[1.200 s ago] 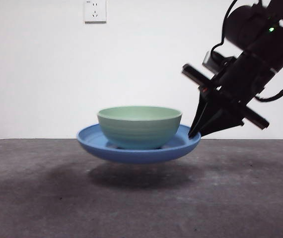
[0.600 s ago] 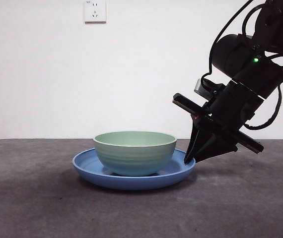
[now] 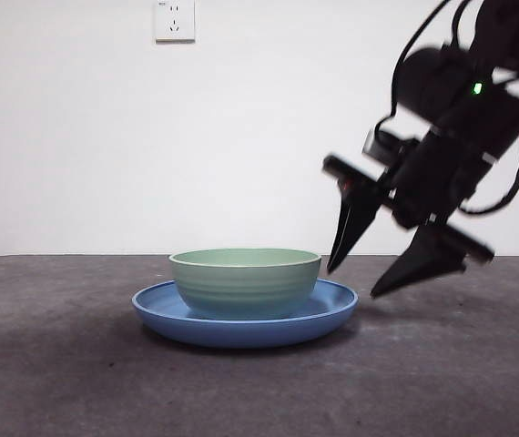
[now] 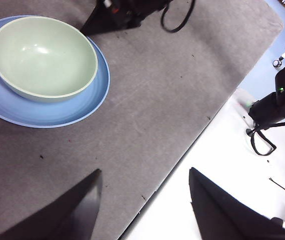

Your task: Place the green bowl on the blue plate

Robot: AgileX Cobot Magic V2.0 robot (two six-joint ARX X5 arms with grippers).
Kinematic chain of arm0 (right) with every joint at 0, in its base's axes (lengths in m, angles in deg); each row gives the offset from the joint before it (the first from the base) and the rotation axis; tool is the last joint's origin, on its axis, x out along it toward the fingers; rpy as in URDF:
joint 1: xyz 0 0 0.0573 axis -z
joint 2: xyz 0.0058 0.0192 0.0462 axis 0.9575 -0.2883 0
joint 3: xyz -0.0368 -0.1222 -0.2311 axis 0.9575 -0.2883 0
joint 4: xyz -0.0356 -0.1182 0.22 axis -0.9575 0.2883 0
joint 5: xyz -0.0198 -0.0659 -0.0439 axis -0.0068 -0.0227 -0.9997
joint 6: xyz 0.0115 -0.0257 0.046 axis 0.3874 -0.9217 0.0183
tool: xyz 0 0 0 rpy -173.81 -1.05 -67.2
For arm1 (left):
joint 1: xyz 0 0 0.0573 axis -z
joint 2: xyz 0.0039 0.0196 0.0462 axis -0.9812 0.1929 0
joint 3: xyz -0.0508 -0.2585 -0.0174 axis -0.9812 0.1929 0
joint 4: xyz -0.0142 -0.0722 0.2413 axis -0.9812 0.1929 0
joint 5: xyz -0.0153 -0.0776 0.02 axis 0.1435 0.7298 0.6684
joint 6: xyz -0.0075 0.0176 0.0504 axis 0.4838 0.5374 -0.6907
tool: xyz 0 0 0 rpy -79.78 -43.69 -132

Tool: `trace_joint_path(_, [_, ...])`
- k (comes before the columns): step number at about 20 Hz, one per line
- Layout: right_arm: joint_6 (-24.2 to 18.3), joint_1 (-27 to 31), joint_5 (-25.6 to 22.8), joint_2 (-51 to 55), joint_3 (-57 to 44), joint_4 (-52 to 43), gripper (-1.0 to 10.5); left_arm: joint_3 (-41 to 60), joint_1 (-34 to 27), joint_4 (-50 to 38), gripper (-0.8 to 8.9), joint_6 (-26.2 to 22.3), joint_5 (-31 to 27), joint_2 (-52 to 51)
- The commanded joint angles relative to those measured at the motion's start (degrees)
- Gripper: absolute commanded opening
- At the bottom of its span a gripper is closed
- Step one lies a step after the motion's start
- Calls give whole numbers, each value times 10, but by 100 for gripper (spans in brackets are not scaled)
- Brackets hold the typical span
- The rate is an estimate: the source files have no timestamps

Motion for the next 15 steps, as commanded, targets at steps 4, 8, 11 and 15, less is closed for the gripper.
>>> trace_joint_path(4, [-67, -3, -25, 125, 11, 89, 277, -5, 2, -6, 281, -5, 3, 3])
trace_joint_path(8, [-143, -16, -24, 250, 11, 200, 277, -5, 2, -7, 280, -5, 3, 3])
trace_joint_path(11, [-180, -23, -23, 335, 11, 275, 277, -5, 2, -8, 281, -5, 3, 3])
trace_joint_path(15, [-196, -30, -16, 407, 11, 340, 277, -5, 2, -10, 280, -5, 2, 3])
